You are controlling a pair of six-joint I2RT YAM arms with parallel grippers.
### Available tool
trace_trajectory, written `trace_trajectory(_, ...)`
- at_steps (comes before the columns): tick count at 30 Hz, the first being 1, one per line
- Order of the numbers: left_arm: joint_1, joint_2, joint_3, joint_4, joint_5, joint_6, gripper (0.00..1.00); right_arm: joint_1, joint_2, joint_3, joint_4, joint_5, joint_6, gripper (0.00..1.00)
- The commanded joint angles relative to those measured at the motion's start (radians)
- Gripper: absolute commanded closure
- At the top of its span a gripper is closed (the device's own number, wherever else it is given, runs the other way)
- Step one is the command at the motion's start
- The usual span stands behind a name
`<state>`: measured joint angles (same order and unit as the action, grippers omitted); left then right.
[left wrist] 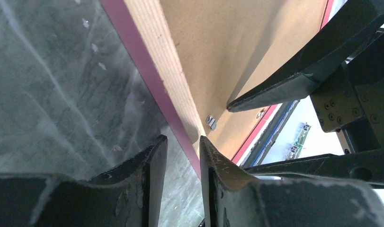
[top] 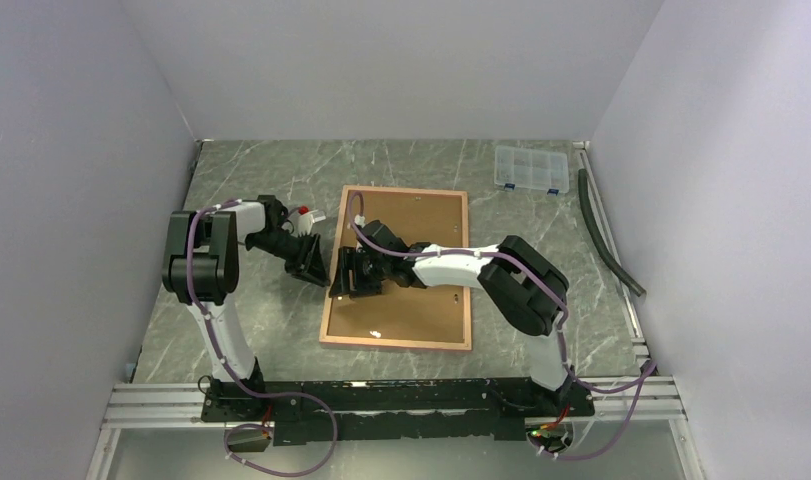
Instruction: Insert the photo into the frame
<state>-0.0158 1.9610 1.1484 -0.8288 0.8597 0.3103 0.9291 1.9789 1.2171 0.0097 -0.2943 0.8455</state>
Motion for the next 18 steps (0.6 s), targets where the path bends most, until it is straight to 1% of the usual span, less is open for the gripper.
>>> trace_trajectory(1,-0.020,0.008,0.017,0.018,0.016,0.017,0.64,0.006,0.023,0.041,0.058,-0.024,0.011,0.40)
trace_trajectory(18,-0.023,0.000,0.007,0.014,0.006,0.024,0.71,0.016,0.068,0.061,0.093,-0.058,0.049,0.41)
